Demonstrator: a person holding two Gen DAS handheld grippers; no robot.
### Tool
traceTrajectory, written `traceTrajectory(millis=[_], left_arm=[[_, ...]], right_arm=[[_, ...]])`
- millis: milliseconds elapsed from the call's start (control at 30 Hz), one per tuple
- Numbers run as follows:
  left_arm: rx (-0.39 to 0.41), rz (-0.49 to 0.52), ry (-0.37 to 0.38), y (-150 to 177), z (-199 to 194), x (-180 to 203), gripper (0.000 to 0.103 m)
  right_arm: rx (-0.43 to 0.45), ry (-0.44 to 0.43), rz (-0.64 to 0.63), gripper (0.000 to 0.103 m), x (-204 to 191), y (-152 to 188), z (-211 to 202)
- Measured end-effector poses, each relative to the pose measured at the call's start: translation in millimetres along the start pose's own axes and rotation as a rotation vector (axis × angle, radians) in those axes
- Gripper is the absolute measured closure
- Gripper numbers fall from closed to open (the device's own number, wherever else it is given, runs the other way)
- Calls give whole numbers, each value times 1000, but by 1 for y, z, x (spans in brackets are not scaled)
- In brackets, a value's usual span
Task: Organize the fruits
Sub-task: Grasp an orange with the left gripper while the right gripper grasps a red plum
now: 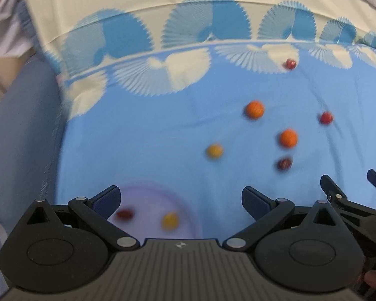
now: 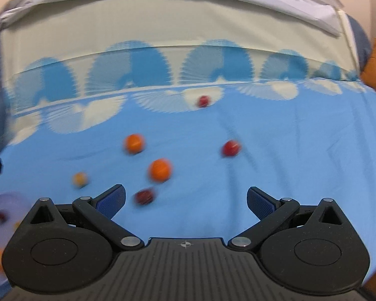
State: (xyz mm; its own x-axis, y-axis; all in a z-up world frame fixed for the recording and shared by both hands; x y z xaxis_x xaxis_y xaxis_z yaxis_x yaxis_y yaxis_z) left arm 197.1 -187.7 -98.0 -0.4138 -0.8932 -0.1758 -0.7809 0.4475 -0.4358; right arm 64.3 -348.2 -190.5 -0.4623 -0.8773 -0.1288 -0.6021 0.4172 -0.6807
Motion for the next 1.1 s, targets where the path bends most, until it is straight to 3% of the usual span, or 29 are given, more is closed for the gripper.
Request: traceTrajectory(millis=[233,467,567,633,767,867,1100], left_arm=[[5,13,66,-73,86,59,0],[-14,50,66,-115,165,96,0],[-32,48,66,-132,192,102,0],[-31,6,120,-140,202,104,0],[-87,-6,163,-134,213,114,0],[-86,59,137,-123,217,122,0],[-118,52,128,-122,217,120,0]], right_arm=[[-18,106,27,1,47,-32,103],[-80,134,4,1,63,-39,178],[-53,137,-1,1,62,-38,179],[-44,141,-6,1,61,-37,180],[-46,139,3,1,62,-37,180],[-47,136,9,2,61,-36,177],[-48,135,11,2,63,-37,178]])
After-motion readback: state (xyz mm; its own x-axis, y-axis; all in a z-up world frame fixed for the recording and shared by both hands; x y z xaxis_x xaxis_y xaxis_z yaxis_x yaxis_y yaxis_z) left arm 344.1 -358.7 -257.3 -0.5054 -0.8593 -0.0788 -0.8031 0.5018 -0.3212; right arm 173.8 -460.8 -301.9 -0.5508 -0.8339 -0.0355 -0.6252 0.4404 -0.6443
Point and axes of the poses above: each gripper's, at about its wrist camera, not at the fingertips, and z roughly the way its jaws point, x to its right, y to its underside, the point moved 8 cm from there along z, roughly the way its jaws point, and after that the axes turned 5 degrees about -x, right-handed, at the moved point
